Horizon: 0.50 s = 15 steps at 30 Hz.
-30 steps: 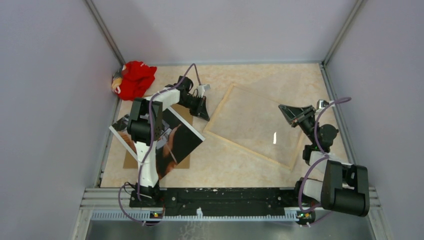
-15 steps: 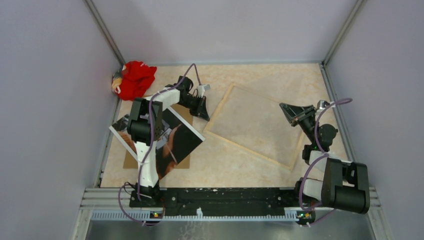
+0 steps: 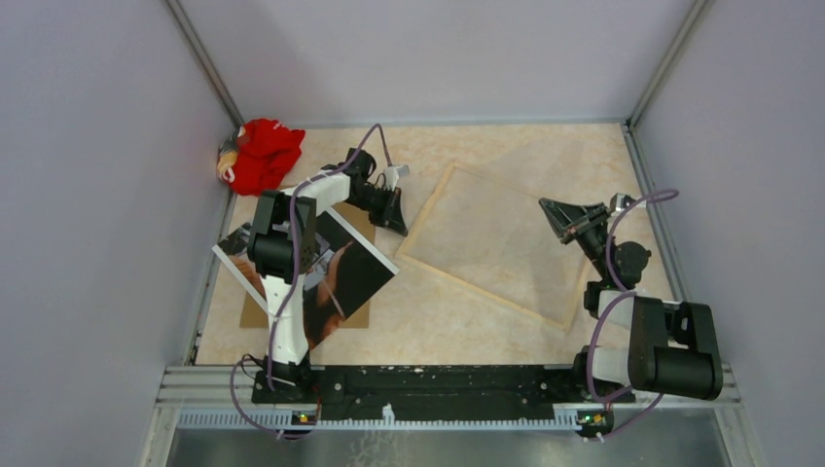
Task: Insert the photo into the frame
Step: Pick up the photo frame item from the photo frame.
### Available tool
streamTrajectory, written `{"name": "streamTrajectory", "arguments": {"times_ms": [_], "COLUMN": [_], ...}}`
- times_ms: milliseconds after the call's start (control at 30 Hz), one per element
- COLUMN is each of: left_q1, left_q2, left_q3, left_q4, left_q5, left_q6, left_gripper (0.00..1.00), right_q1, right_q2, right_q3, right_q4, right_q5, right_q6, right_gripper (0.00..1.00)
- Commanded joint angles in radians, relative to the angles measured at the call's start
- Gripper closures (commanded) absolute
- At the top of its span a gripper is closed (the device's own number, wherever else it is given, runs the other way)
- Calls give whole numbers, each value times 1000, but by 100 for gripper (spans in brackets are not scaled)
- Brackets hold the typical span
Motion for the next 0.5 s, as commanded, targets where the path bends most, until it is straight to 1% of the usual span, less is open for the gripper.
{"name": "streamTrajectory", "arguments": {"times_ms": [0,300,467], "left_q1": [-8,-8,-8], "left_q2": [-32,-37,-38], "left_q3": [-8,-12,-13], "left_q4": [-8,-7,-4], "left_q5": [17,15,15], "left_q6": [14,14,11], "left_gripper": [100,100,100], "right_q1": [9,16,16], "right_q2": [-2,12,38], "right_q3": [16,10,-7], "right_q4": [108,136,185], "right_q5": [18,28,39], "right_q6": [25,45,64], "right_gripper": [100,100,100]}}
